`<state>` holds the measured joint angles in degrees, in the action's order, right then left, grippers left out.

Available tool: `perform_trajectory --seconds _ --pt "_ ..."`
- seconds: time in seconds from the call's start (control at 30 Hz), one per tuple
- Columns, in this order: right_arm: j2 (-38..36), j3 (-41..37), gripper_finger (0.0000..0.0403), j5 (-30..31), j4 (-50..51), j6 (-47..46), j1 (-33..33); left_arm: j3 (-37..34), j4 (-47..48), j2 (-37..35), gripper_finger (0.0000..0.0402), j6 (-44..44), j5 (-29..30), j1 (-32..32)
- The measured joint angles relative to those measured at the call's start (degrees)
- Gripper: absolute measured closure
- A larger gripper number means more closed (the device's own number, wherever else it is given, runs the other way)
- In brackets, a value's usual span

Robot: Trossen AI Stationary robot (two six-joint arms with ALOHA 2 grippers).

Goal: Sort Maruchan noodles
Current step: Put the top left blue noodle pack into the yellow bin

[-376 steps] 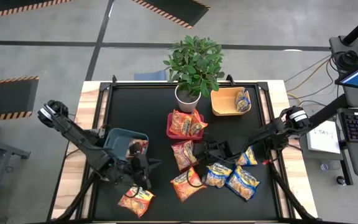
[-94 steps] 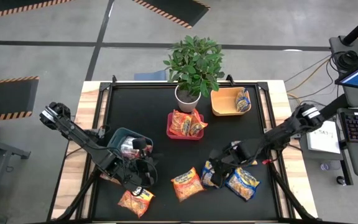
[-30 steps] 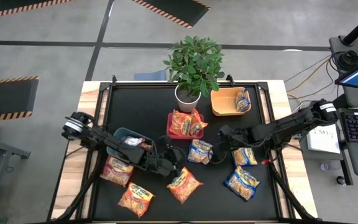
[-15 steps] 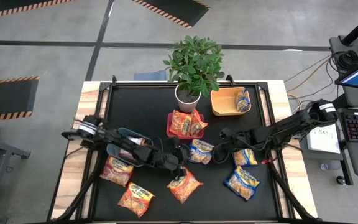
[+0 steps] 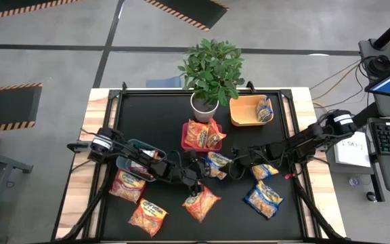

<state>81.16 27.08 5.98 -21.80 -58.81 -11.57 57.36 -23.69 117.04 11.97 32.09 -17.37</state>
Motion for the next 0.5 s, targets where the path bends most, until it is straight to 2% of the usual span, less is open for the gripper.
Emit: perform_trajectory --seconds 0.37,0.5 --pt "0.2 1.2 0.0079 1.6 -3.0 2.6 0.0 0.0 -0.3 0.0 0.0365 0.0 -0.1 0.1" --pt "1.6 1.5 0.0116 2.9 -3.0 2.6 0.0 0.0 -0.9 0.0 0.0365 0.0 -0.1 0.1"
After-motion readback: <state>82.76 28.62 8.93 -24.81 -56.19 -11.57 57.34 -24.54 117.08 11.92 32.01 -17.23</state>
